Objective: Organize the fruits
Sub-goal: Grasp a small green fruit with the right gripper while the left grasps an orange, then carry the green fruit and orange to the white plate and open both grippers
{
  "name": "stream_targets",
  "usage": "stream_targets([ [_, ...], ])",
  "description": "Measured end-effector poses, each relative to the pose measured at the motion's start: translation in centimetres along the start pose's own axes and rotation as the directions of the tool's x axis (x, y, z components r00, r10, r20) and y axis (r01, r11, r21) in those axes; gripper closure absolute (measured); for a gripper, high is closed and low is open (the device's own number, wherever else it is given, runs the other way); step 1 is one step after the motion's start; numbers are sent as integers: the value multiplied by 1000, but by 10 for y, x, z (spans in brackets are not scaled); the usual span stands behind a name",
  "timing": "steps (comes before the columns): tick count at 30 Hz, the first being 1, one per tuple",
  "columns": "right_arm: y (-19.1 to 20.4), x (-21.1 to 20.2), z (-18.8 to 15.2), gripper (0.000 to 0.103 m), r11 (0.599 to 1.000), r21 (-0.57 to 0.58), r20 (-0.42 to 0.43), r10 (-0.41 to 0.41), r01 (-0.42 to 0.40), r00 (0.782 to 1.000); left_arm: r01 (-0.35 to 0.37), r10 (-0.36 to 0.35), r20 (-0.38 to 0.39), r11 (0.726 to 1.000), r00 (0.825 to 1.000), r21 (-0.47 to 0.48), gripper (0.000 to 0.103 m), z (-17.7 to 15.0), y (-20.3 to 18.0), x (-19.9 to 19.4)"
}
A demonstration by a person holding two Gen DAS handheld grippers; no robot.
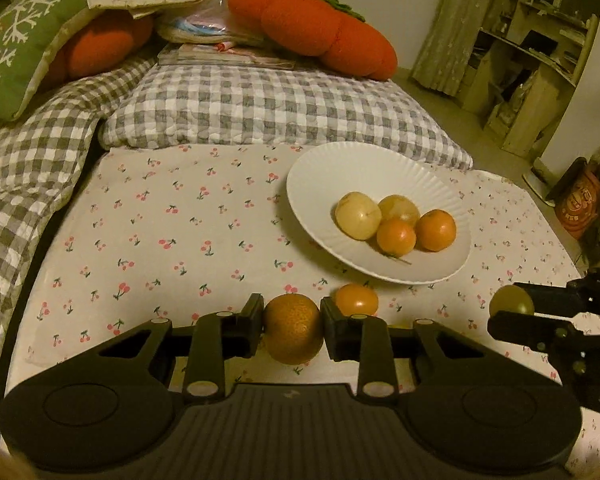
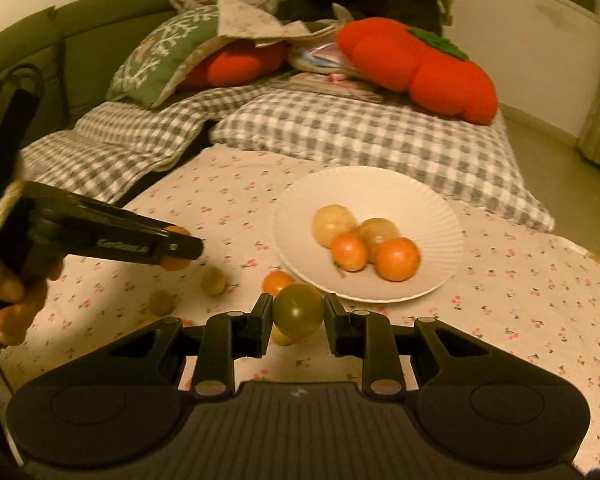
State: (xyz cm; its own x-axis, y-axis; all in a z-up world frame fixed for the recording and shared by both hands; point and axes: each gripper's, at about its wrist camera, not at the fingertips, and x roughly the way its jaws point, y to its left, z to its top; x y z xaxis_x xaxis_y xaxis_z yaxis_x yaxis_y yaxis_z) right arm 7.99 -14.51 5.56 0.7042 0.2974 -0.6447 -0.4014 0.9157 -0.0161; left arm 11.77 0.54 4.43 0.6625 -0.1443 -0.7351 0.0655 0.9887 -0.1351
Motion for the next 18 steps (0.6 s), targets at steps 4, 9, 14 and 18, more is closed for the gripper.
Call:
stream_targets([
  [4,-8,1,2,79,999,29,6,-18,18,1000,-1,0,23,1000,1000,17,87,9,-11,-3],
  [9,-22,-3,3,79,997,71,23,-32,31,999,7,-8,39,1000,999,30,87,18,-24,0],
  [14,-36,-3,6,79,992,113,32,-51,47,998,9,-9,35,1000,999,13,87,25,-30,12],
  [18,-51,-2,8,79,985,160,43,-74,66,996,13,-12,37,1000,999,-18,87,31,-31,22],
])
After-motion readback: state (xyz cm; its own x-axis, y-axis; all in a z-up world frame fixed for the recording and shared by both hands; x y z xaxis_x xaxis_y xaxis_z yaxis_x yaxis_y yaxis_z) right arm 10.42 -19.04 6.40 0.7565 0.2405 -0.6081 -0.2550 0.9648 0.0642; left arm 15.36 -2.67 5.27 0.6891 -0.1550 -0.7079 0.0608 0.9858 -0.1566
